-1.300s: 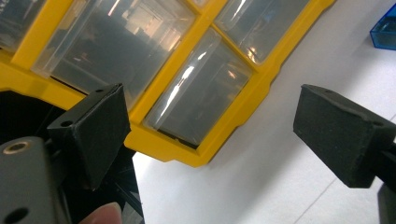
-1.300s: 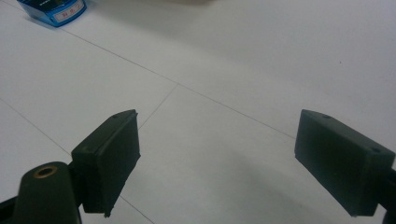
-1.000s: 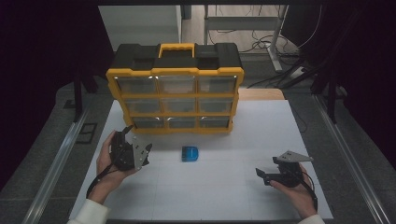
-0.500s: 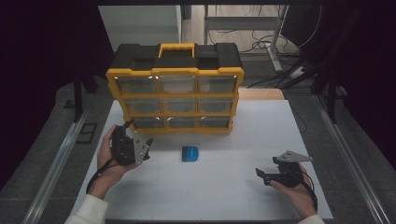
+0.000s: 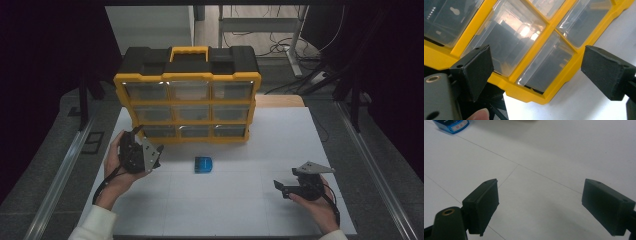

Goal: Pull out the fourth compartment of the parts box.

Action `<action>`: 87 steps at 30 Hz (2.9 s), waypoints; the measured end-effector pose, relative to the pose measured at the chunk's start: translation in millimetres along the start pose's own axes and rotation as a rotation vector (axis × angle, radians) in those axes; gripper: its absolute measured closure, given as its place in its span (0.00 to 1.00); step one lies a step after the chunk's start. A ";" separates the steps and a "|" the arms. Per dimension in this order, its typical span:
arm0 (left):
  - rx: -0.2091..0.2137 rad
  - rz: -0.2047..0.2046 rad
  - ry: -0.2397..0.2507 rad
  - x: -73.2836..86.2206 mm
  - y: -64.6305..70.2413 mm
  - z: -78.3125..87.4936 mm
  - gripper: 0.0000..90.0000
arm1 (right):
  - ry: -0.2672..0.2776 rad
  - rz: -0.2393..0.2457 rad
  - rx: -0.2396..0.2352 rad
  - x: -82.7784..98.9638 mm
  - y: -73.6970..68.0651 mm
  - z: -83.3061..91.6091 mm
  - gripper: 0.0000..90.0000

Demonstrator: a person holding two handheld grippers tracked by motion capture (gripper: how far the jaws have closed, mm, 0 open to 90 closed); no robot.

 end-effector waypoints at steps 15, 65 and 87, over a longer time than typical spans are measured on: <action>-0.016 0.005 0.006 -0.3 -8.3 -4.3 0.12 | 0.000 -0.001 0.002 0.3 0.3 -0.1 0.16; -0.049 -0.035 0.043 -7.0 -23.2 -20.9 0.13 | -0.004 0.001 0.004 0.3 0.2 -0.2 0.16; -0.075 -0.044 0.031 -8.3 -28.6 -32.0 0.13 | -0.006 -0.001 0.008 0.1 0.5 -0.7 0.16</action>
Point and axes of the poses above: each handheld gripper's, and its own axes: z roughly backward along the jaws, x roughly out of its underside, y roughly to its right, the point moved 1 cm from there along -z, roughly forward along the jaws, and after that the axes turned 13 degrees about -x, right-handed, at the moved point
